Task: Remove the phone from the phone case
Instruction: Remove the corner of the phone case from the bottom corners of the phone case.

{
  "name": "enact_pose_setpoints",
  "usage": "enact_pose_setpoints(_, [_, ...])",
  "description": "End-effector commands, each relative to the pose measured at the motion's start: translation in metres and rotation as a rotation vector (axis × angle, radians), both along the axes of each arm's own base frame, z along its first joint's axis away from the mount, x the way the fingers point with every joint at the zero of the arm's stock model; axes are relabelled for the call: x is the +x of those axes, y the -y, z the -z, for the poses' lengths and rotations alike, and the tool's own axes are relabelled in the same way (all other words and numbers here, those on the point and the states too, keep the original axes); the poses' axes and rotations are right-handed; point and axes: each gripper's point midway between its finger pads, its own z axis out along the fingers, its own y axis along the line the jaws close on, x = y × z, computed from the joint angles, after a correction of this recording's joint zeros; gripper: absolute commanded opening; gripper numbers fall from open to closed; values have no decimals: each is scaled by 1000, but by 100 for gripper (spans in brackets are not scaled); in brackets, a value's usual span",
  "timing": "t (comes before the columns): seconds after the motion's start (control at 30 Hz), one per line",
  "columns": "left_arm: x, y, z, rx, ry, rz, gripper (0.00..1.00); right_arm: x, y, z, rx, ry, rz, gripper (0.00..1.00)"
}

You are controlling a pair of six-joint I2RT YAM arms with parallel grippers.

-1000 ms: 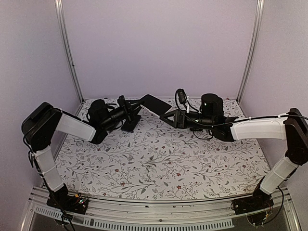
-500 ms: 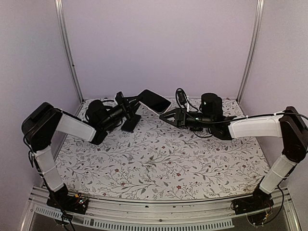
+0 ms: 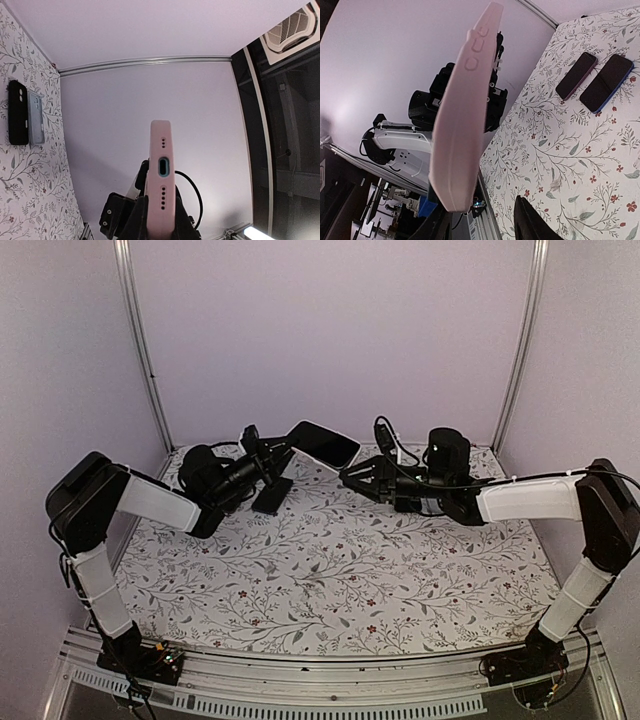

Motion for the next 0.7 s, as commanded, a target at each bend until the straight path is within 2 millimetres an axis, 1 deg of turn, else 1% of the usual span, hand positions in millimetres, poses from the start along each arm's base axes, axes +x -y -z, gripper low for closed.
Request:
enact_pose_setpoints(0.0, [-69,24,-56,-48,262,256,0,61,32,13,17,-113,222,38])
enact_pose_setpoints(0.13, [-74,29,-50,-5,303,262,0,69,36,14,28,-152,272,31])
enact_pose_setpoints(0.2, [-77,32,-49,7,325,269,0,72,39,14,36,-164,303,31])
enact_pose_setpoints(0.27, [-79,35,-48,19,340,278,0,73,41,9,50,-152,321,31])
enact_pose_setpoints(0.5, [-82,54,-40,104,373,322,0,72,37,-21,146,-86,286,32])
enact_pose_setpoints(0.67, [-81,61,-25,127,318,350,0,69,34,-41,202,-17,254,33])
